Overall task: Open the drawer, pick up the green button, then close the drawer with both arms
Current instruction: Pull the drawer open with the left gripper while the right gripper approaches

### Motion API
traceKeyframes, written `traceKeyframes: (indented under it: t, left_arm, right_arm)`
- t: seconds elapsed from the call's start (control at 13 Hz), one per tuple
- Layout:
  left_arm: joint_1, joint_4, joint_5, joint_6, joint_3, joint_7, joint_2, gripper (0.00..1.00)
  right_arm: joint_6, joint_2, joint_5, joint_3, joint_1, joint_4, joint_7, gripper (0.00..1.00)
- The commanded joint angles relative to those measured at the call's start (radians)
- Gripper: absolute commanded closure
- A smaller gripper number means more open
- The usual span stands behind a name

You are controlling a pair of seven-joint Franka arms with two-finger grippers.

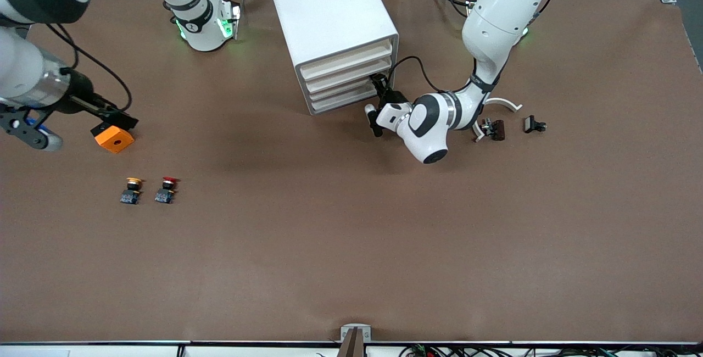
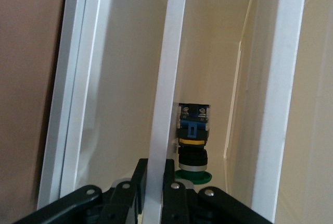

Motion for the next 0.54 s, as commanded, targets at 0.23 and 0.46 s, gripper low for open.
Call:
traceKeyframes:
  t: [0.23,0.46]
  left_arm:
    - [0.006,0.005,0.015,0.123,0.007,-0.049,-0.005,0.9]
    - [0.029,0.011,0.01,0.2,0.007,-0.051,0.004,0.9]
  right_arm:
    - [0.04,0.01,0.054,-0.008,0.133,0.02,0.304,0.0]
    - [0.067,0.022,0.056,-0.008,0.202,0.02,0.418,0.0]
